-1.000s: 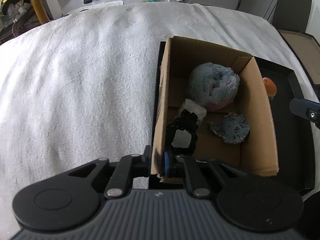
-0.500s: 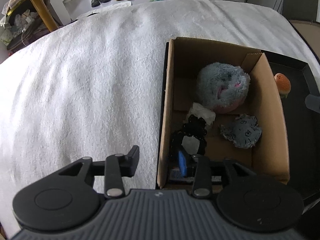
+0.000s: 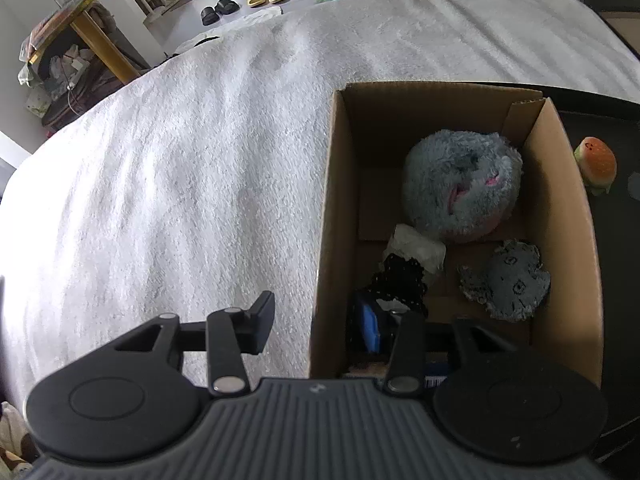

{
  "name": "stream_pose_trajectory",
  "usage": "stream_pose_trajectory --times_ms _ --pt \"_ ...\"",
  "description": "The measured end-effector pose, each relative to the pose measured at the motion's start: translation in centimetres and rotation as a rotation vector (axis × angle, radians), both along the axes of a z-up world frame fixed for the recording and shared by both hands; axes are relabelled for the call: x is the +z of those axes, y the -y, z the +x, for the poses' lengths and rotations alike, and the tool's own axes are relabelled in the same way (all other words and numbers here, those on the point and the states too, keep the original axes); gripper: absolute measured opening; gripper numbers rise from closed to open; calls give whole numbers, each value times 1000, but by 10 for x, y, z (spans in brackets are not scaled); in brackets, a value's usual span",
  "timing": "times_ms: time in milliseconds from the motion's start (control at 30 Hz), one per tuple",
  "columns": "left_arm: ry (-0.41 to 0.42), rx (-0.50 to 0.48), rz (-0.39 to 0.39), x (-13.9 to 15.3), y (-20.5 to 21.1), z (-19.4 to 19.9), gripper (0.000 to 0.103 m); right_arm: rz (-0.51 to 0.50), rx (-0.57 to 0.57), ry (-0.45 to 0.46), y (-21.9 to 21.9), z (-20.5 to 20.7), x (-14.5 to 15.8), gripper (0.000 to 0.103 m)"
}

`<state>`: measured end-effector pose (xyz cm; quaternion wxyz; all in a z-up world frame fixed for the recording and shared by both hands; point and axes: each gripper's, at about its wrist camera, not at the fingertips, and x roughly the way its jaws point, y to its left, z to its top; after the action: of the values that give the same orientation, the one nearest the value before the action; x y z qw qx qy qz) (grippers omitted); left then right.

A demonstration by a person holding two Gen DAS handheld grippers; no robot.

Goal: Organize soft objects
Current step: 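Move the right tool to the hamburger plush and grasp it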

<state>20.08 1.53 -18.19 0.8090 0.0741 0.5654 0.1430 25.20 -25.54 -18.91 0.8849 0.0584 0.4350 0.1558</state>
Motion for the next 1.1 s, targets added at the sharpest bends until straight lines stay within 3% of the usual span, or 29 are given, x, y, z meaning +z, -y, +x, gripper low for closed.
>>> stream_pose_trajectory --times_ms 133,500,933,1000,1033,1100 --pt "-11 -10 36 -1 4 3 45 11 -3 -2 4 11 -10 66" --pt "-54 -20 89 -7 11 12 47 29 -3 -50 4 40 -42 69" --pt "-70 -27 88 -10 15 16 49 19 10 -72 -2 51 -56 68" --pt "-68 -25 85 -9 13 15 49 16 27 -79 -4 51 -57 47" --pt "-66 -22 83 -8 12 15 49 13 33 -93 -4 51 -58 29" --pt "-62 -15 74 -7 9 14 49 23 24 -100 -2 50 -57 21"
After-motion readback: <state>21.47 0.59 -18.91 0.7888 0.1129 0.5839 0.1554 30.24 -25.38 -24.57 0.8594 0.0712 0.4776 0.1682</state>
